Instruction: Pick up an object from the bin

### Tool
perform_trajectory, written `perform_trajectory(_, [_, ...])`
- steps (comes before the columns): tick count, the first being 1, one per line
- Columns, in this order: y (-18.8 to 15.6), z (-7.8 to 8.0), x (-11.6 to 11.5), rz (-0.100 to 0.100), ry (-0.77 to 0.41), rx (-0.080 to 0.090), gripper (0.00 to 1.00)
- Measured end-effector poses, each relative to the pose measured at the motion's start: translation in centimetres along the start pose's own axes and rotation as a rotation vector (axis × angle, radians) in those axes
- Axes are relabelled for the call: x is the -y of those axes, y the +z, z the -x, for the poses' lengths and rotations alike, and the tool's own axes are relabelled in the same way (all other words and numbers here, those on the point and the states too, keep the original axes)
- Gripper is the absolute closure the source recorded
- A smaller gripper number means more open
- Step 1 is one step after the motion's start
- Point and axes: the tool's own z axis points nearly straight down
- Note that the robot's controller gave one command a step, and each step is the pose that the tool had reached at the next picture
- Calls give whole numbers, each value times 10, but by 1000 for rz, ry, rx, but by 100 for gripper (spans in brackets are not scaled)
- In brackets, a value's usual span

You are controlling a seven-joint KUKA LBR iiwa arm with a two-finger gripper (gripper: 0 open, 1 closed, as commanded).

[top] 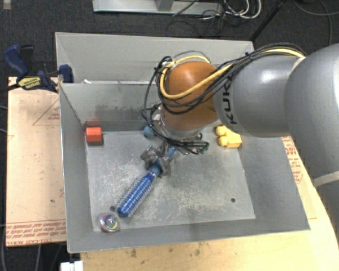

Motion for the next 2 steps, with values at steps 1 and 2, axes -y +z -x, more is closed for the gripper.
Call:
perform_trajectory(1, [-128,2,-36,-5,34,6,100])
perform_trajectory(2, [-214,-31,-13,-7,-157,3,100])
